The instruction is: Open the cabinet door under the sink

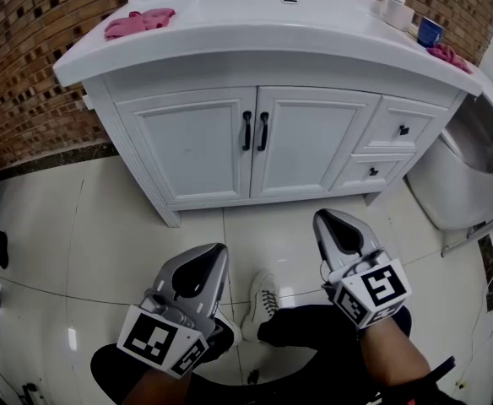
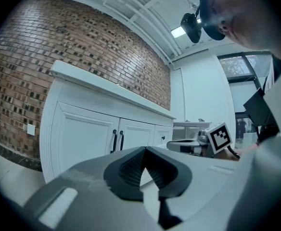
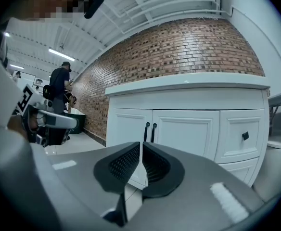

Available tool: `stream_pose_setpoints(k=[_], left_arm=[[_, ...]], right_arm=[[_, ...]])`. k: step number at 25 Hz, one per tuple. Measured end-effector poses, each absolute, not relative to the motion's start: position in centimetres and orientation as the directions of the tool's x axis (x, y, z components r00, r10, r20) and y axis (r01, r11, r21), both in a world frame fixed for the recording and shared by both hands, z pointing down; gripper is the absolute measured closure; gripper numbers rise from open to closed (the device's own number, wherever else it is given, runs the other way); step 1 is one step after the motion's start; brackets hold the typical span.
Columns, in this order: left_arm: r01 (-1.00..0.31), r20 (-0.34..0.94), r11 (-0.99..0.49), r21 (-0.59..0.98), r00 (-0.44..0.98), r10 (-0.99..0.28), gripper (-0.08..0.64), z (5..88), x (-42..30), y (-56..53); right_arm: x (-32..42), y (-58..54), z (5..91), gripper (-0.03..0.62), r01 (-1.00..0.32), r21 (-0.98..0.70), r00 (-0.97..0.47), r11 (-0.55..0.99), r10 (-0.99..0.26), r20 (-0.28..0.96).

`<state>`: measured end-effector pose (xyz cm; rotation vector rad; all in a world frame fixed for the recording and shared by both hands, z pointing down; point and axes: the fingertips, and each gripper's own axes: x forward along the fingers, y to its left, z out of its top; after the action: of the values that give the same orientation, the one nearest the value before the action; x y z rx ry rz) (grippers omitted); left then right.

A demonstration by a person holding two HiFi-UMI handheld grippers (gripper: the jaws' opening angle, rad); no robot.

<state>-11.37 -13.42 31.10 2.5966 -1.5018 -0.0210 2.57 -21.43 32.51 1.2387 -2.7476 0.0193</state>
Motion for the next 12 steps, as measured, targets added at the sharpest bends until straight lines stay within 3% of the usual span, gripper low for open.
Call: stream_pose_setpoints(k=[12], left_arm=[[-0.87,0.108,-0.463,0.169,0.484,-0.869,0.554,33.6,-12.8,-19.4]], right_arm=[[-1.4,-29.3,33.9,0.523,-0.701,0.124,-0.685,0.703,-0.711,0.159]])
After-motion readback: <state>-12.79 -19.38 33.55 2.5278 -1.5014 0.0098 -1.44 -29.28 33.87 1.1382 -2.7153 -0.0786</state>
